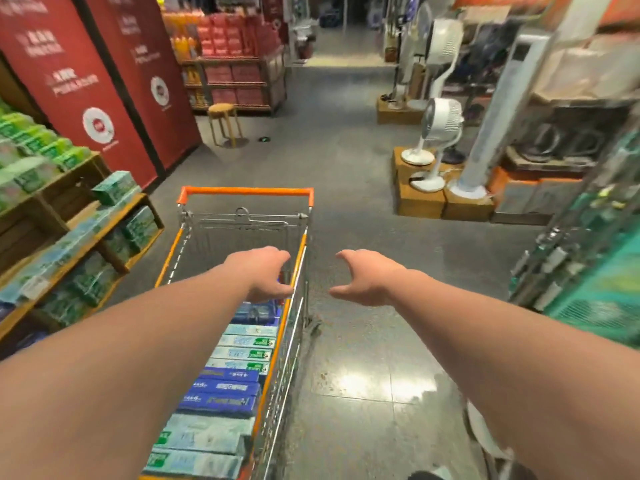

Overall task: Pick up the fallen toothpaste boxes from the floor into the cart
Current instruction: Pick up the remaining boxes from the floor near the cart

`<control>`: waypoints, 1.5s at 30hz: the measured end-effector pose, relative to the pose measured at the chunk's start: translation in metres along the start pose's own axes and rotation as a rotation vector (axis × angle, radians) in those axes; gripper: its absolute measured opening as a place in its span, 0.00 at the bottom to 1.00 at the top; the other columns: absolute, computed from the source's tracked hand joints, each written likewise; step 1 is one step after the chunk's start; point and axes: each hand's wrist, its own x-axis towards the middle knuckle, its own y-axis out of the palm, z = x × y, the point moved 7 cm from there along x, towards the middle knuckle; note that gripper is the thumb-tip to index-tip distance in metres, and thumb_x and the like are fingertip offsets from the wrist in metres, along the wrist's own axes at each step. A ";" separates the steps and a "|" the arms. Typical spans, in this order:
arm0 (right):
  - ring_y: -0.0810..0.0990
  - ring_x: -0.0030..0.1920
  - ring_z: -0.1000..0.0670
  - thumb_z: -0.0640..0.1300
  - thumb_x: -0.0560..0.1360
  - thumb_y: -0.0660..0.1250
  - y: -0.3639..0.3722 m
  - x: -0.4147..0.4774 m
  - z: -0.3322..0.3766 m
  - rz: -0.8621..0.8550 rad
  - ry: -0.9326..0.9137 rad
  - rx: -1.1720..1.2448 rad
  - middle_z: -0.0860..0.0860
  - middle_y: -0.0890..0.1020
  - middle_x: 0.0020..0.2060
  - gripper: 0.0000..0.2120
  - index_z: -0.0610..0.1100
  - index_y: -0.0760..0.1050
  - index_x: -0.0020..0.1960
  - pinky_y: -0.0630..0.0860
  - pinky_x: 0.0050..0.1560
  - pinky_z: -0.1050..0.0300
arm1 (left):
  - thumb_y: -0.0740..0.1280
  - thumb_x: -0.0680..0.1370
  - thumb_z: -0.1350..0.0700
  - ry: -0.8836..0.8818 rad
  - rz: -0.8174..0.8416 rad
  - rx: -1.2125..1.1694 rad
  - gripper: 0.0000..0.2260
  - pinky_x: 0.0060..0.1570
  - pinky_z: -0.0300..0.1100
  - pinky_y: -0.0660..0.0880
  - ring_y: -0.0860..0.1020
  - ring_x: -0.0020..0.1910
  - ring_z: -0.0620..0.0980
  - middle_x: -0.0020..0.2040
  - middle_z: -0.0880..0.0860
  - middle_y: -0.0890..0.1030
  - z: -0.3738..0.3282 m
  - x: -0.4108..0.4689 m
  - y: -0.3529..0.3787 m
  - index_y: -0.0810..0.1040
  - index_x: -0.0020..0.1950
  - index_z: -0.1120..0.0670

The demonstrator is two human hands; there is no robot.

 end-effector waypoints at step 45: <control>0.65 0.73 0.39 0.43 0.71 0.74 0.865 -0.052 -0.453 0.656 0.077 -0.342 0.45 0.72 0.69 0.37 0.47 0.63 0.76 0.62 0.74 0.36 | 0.73 0.65 0.29 -0.158 0.891 -0.134 0.46 0.59 0.57 0.74 0.73 0.61 0.57 0.61 0.55 0.70 -0.384 0.051 0.981 0.63 0.72 0.55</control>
